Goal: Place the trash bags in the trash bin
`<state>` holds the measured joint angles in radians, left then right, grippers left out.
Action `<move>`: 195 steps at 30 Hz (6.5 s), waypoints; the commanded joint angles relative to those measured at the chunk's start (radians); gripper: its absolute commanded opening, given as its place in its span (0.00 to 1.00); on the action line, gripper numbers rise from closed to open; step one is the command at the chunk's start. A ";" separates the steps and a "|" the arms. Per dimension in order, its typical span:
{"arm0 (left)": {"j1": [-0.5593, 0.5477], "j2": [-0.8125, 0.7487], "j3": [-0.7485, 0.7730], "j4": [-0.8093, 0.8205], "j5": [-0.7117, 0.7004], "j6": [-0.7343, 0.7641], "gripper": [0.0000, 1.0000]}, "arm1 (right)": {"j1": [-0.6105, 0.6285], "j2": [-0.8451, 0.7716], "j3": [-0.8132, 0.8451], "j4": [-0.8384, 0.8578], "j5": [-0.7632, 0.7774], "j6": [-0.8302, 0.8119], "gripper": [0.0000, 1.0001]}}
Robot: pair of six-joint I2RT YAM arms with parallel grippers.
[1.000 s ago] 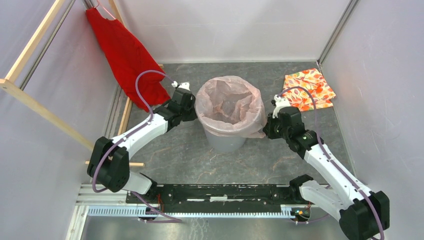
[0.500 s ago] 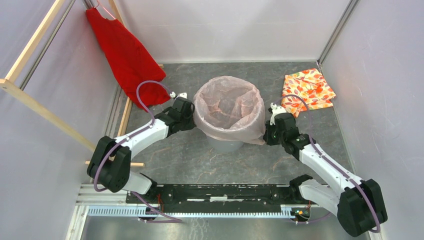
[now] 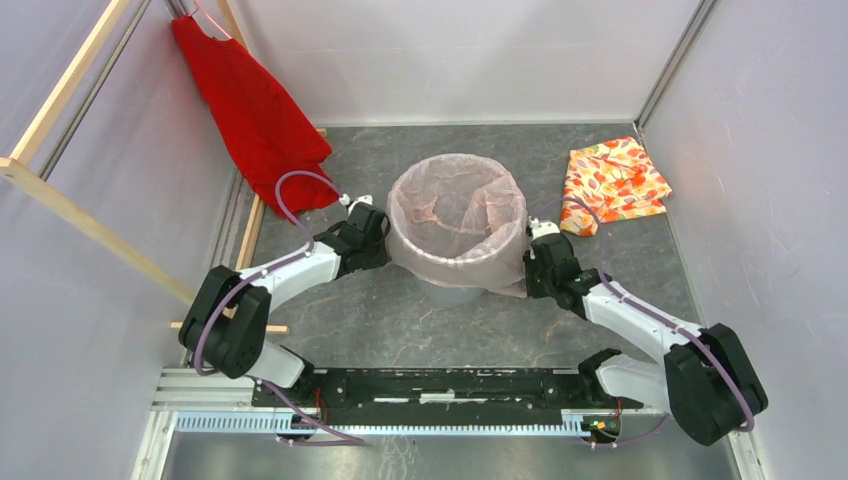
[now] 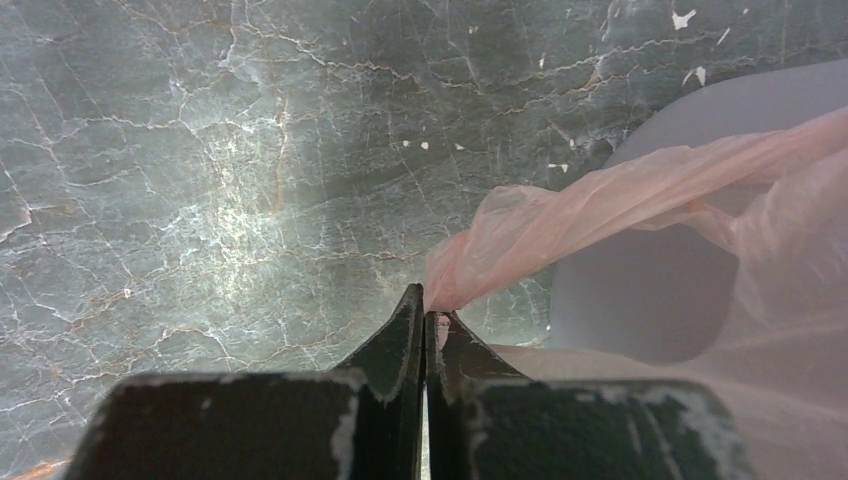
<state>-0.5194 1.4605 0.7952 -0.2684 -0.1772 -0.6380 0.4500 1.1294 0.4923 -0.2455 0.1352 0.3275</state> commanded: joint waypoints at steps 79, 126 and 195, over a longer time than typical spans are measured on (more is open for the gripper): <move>-0.014 -0.049 -0.128 0.191 -0.020 -0.075 0.02 | 0.473 0.307 1.040 -0.544 0.298 -0.020 0.81; -0.025 -0.049 -0.130 0.230 0.025 -0.077 0.02 | 0.314 0.501 0.733 -0.437 0.052 -0.151 0.75; -0.041 -0.164 -0.121 0.189 0.034 -0.078 0.10 | 0.278 0.709 0.880 -0.575 0.024 -0.238 0.83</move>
<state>-0.5571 1.3190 0.6647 -0.0765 -0.1471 -0.6937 0.7357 1.8084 1.3808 -0.8089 0.1658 0.1055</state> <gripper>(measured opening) 0.099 0.835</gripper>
